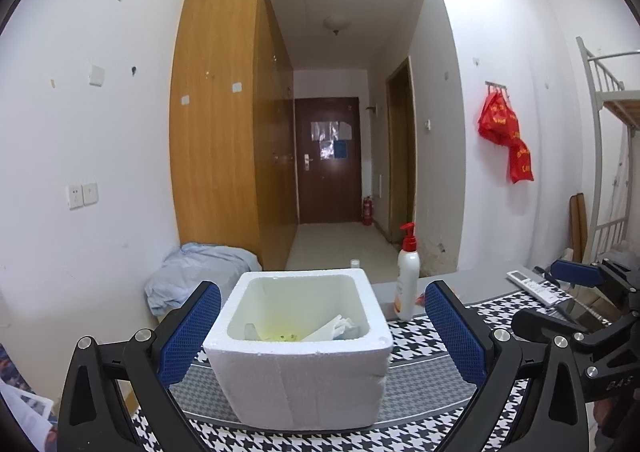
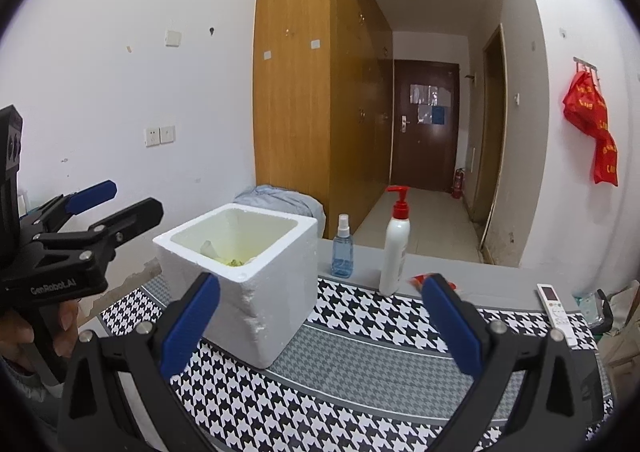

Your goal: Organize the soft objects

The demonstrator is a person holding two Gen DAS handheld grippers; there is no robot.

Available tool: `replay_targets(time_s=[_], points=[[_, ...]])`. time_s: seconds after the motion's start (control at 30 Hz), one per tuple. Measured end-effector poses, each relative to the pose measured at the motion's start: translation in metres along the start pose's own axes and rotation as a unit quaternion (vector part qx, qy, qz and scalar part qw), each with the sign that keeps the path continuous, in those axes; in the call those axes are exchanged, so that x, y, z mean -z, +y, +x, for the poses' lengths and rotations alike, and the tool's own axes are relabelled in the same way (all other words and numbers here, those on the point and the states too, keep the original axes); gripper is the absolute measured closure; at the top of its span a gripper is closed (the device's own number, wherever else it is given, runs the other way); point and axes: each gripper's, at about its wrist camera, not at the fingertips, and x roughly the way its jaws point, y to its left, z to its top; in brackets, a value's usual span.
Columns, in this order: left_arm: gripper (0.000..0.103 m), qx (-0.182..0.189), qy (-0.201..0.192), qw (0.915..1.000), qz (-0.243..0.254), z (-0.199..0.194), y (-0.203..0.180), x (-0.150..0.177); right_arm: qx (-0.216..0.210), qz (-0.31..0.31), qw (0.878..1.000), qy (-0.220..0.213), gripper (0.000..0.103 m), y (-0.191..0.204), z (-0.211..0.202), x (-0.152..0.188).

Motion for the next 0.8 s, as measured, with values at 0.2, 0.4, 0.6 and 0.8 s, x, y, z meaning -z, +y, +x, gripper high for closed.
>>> replay_targets(time_s=[0.2,0.4,0.6,0.8], points=[[0.001,0.005,-0.01,0.9999,-0.001,-0.018,-0.006,0.004,0.002,0.003,1.0,-0.022,0.001,0.004,-0.018,0.007],[0.001,0.002,-0.022,0.9997,0.008,-0.03,-0.011,0.015,0.003,0.009,0.999,-0.035,0.001,0.007,-0.032,0.017],[0.001,-0.003,-0.034,0.9994,0.006,-0.04,-0.009,0.025,0.008,0.009,0.999,-0.046,0.001,0.011,-0.04,0.029],[0.001,-0.006,-0.039,0.9992,-0.003,-0.044,-0.006,0.034,0.009,0.018,0.998,-0.058,0.001,0.011,-0.044,0.04]])
